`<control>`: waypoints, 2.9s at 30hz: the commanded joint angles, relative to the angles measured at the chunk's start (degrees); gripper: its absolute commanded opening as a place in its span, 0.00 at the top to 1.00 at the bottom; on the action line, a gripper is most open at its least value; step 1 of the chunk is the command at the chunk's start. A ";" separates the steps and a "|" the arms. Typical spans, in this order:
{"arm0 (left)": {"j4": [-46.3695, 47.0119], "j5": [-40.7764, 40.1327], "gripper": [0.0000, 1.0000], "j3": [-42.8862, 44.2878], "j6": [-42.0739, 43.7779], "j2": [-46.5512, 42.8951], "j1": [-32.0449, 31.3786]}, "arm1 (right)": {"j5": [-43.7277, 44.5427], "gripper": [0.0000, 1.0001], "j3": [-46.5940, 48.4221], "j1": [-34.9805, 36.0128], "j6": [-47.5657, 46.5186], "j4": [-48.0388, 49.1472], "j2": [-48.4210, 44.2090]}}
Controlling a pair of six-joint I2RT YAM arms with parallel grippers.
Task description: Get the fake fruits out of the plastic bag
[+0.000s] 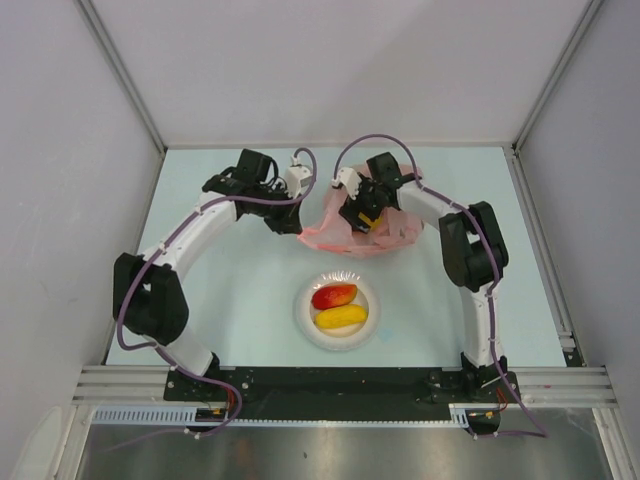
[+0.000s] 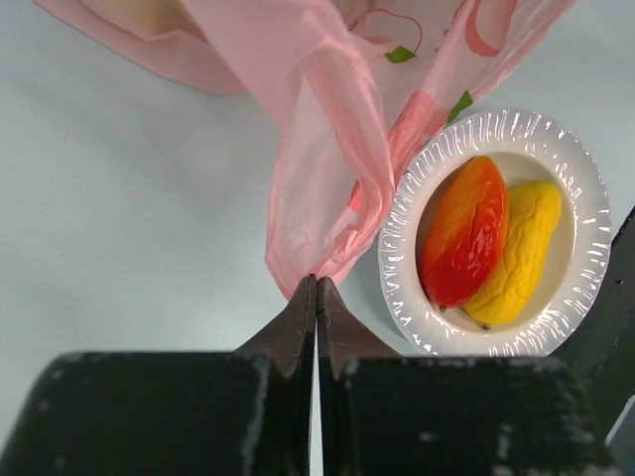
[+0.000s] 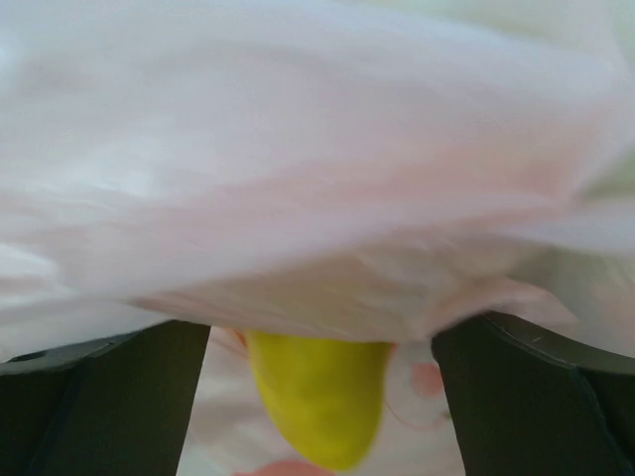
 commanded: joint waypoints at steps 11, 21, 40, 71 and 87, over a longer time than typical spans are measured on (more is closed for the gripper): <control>-2.13 0.31 0.99 4.50 1.33 1.47 0.01 | 2.54 0.32 2.49 3.54 3.13 -1.20 0.55; -1.06 2.15 1.00 5.63 -3.42 4.37 0.18 | 2.47 0.60 3.01 3.11 4.80 -5.49 -7.18; -2.20 3.91 1.00 15.83 -4.39 9.81 0.89 | 6.25 1.00 -4.46 6.97 6.03 -11.38 -28.88; -0.54 3.74 1.00 9.42 -8.87 2.88 -0.17 | -17.84 1.00 -13.95 18.22 -20.77 -11.65 -18.00; 0.25 2.51 1.00 5.73 -8.52 1.47 -1.40 | -15.64 0.95 -13.87 18.84 -16.47 -12.53 -13.60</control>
